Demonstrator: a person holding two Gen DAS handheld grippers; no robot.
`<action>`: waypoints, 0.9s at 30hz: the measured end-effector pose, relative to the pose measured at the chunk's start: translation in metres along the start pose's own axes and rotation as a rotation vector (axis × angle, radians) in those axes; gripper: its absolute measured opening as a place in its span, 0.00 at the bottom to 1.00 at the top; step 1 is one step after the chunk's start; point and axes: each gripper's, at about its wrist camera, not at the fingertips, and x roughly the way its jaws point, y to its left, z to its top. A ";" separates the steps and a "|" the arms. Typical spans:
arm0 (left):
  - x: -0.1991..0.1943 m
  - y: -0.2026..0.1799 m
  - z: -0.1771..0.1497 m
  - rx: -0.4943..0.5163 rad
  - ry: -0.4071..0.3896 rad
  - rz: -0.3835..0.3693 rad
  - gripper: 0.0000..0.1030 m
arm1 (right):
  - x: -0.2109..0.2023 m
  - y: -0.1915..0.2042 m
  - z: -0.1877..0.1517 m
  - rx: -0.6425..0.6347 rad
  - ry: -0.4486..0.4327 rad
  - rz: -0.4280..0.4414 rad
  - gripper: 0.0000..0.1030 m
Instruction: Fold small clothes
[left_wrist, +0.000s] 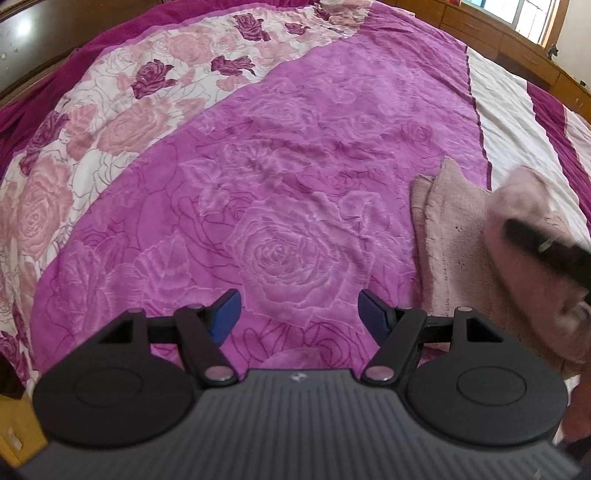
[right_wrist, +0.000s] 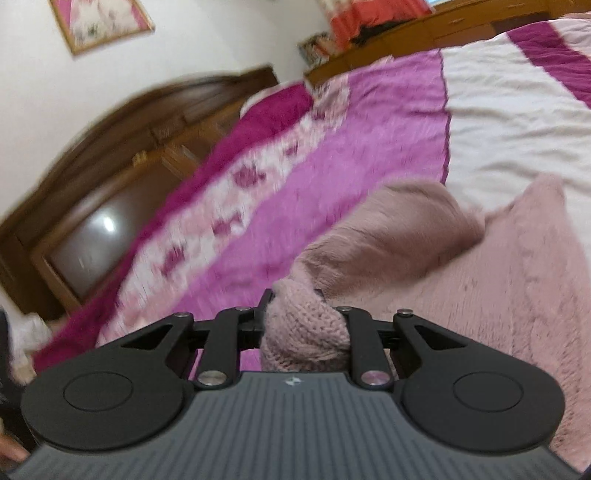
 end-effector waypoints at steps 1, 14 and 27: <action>0.001 0.001 0.001 0.000 -0.002 -0.002 0.69 | 0.005 0.001 -0.006 -0.009 0.015 -0.013 0.23; -0.003 -0.027 0.022 0.044 -0.056 -0.148 0.69 | -0.035 0.008 -0.012 -0.017 0.016 0.017 0.69; 0.016 -0.083 0.027 0.122 -0.073 -0.359 0.69 | -0.120 -0.045 -0.003 0.027 -0.092 -0.217 0.72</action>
